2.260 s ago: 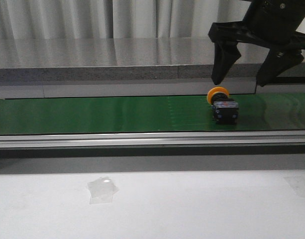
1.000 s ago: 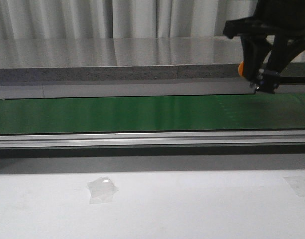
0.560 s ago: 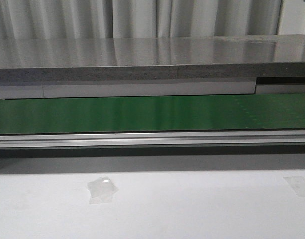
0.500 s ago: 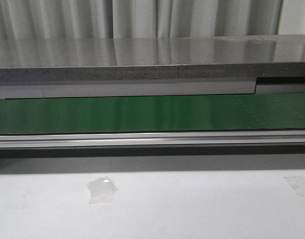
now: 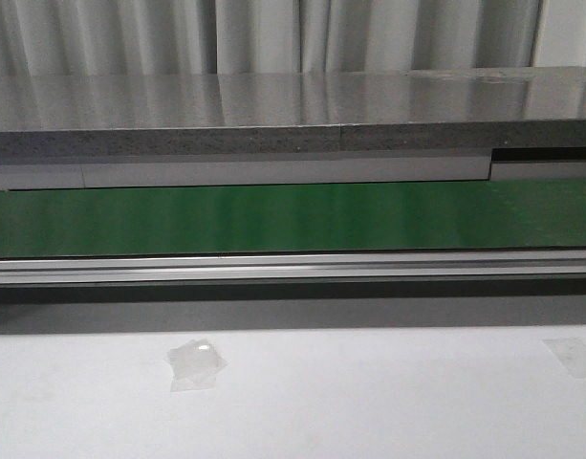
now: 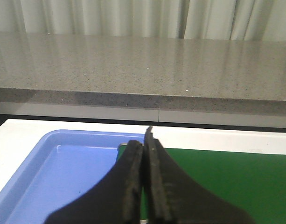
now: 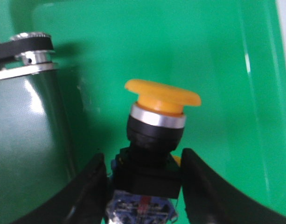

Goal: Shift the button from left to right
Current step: 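Lower the held button into the green tray and open the right gripper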

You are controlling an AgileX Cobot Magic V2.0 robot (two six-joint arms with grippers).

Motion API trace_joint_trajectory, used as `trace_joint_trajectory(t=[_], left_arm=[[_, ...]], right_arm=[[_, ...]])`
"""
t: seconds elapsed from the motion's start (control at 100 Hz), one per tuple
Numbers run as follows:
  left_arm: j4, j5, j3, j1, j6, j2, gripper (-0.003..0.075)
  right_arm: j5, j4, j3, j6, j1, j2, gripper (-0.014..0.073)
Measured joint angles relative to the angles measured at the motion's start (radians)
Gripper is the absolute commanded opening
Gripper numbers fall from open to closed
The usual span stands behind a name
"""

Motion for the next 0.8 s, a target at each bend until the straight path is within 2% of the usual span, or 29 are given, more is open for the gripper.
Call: trace_joint_trajectory(t=[0.32, 0.4, 0.51, 0.57, 0.8], left_arm=[[0.0, 0.0, 0.0, 0.0, 0.0, 0.0, -0.002], [0.0, 0.0, 0.0, 0.0, 0.0, 0.0, -0.002], [0.0, 0.0, 0.0, 0.0, 0.0, 0.0, -0.002], [0.0, 0.0, 0.0, 0.0, 0.0, 0.0, -0.002], [0.0, 0.0, 0.0, 0.0, 0.0, 0.0, -0.002]], right_arm=[[-0.008, 0.0, 0.0, -0.002, 0.0, 0.125, 0.0192], [-0.008, 0.0, 0.0, -0.002, 0.0, 0.14, 0.0251], [-0.008, 0.0, 0.0, -0.002, 0.0, 0.142, 0.0418], [-0.01, 0.0, 0.0, -0.002, 0.0, 0.142, 0.0478], [-0.01, 0.0, -0.004, -0.002, 0.0, 0.142, 0.0499]])
